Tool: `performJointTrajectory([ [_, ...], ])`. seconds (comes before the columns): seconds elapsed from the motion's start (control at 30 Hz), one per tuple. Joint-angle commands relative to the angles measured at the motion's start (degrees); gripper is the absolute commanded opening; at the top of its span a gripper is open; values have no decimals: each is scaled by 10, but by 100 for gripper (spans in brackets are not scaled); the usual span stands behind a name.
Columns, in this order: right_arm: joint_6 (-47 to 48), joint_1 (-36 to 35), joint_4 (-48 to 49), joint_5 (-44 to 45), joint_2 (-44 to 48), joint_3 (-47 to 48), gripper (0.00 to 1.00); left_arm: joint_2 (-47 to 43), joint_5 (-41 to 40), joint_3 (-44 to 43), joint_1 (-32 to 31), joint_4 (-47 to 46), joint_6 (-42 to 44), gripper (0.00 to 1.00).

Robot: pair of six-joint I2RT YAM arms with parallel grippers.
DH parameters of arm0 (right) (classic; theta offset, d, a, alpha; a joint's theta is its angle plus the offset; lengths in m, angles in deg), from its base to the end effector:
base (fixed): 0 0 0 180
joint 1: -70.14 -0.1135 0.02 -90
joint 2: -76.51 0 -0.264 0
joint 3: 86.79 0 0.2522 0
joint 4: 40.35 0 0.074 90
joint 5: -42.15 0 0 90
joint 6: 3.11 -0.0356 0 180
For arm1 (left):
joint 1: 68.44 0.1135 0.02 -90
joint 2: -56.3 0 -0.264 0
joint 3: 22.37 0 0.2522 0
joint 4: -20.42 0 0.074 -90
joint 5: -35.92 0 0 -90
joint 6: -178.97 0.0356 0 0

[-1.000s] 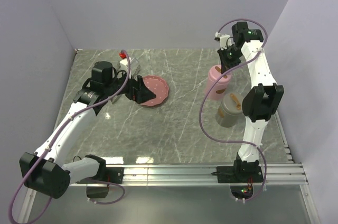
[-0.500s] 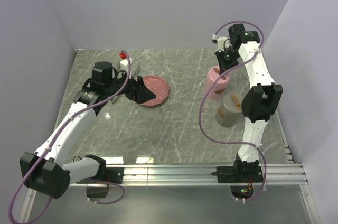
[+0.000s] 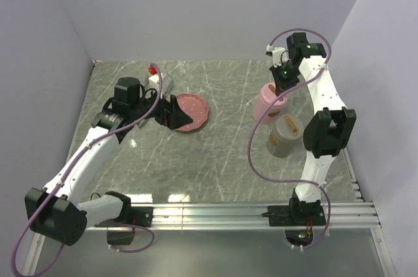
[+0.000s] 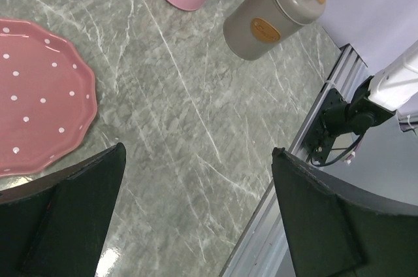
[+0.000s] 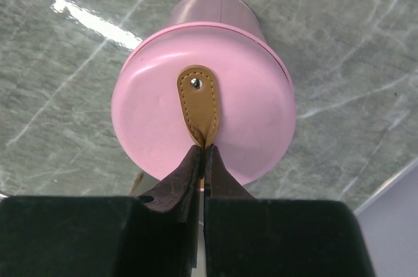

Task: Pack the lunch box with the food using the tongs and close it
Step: Put the lid back on the lunch box

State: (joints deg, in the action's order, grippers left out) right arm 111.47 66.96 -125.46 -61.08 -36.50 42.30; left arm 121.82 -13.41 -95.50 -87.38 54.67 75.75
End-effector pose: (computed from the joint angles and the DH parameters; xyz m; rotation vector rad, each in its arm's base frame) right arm 0.4033 0.0306 0.3249 -0.7124 2.6385 0.2175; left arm 0.2298 -0.1034 0.3419 0.5641 2.0012 -1.0682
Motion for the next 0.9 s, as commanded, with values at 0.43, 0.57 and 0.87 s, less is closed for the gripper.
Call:
performJointTrajectory([
  [0.43, 27, 29, -114, 64, 13, -4, 0, -25, 1, 19, 3, -19, 6, 99],
  [0.57, 28, -1, -114, 72, 14, 0, 0, -26, 4, 24, 3, -27, -7, 99],
  [0.87, 41, -45, -114, 156, 3, 11, 0, -36, 16, 70, 5, -124, -81, 99],
])
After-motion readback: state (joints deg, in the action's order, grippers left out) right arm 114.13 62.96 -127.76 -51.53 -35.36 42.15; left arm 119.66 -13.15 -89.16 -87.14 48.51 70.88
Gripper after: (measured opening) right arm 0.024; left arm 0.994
